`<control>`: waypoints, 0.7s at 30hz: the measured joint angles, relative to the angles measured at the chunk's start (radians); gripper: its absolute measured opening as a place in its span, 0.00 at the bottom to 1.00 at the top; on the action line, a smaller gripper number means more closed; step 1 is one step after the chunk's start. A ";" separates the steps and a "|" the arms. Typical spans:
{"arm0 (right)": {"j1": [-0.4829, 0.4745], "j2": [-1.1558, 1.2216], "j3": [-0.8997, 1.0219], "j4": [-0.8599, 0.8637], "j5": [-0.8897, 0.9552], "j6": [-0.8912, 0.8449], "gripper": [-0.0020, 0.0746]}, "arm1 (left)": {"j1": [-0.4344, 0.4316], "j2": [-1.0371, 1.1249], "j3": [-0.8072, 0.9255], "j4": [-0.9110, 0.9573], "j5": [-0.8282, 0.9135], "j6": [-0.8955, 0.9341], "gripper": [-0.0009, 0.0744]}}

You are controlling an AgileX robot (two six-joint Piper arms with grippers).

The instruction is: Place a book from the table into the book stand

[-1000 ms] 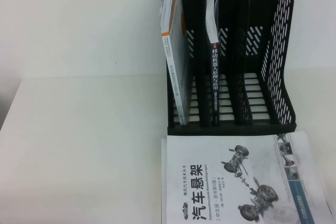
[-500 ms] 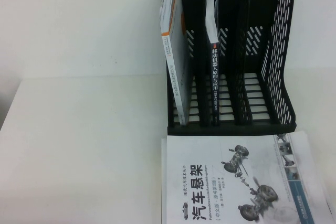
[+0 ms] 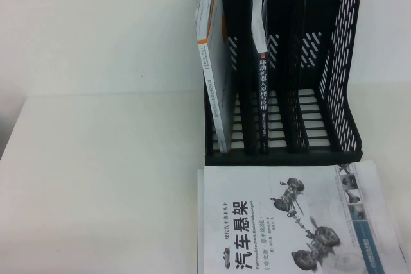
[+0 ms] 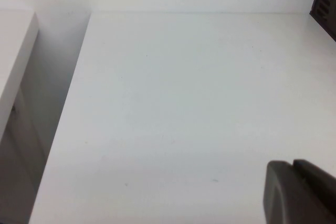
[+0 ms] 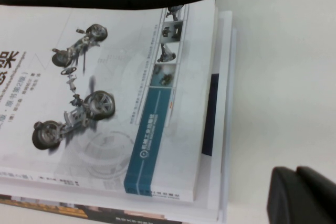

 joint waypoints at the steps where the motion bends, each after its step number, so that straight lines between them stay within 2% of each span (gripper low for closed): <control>1: 0.000 0.000 0.000 0.000 0.000 0.000 0.02 | 0.000 0.000 0.000 0.000 0.000 0.000 0.01; 16: -0.004 -0.016 0.026 -0.002 -0.036 0.004 0.02 | 0.000 0.000 0.000 0.000 0.001 0.000 0.01; 21: -0.119 -0.112 0.125 -0.032 -0.218 -0.013 0.02 | 0.000 0.000 0.000 -0.002 0.001 0.000 0.01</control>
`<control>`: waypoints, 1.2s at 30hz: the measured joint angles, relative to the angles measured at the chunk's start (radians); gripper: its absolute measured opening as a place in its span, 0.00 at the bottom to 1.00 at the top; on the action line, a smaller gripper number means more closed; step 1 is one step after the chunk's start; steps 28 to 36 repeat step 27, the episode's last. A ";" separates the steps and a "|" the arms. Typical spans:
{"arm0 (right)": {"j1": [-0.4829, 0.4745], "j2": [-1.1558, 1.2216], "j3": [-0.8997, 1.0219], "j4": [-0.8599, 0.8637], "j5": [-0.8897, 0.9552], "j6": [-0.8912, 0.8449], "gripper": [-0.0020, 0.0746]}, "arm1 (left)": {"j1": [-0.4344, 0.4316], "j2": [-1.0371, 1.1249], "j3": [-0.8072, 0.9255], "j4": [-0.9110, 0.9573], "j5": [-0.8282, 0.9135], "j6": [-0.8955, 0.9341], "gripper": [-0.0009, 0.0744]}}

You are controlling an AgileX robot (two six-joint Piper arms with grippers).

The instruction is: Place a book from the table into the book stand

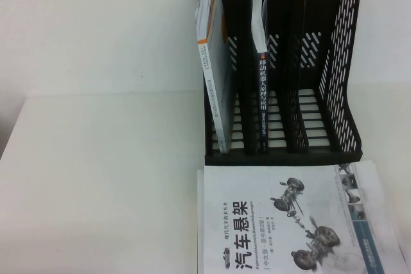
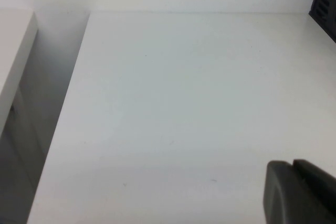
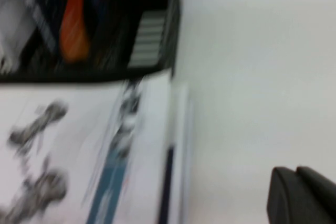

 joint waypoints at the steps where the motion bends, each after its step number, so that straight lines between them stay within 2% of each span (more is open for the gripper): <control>1: -0.028 -0.029 0.027 -0.004 -0.052 -0.018 0.02 | 0.000 0.000 0.000 0.000 0.000 0.000 0.01; 5: -0.103 -0.146 0.136 -0.007 -0.192 -0.056 0.02 | 0.000 0.000 0.000 0.000 0.000 0.000 0.01; 9: -0.133 -0.235 0.242 -0.007 -0.206 -0.064 0.02 | 0.000 0.000 0.000 0.000 0.000 0.000 0.01; 14: -0.141 -0.247 0.248 -0.007 -0.102 -0.066 0.02 | 0.000 0.000 0.000 0.000 0.000 0.000 0.01; 36: -0.141 -0.247 0.246 -0.007 -0.093 -0.066 0.02 | 0.000 0.000 0.000 0.000 0.000 0.000 0.01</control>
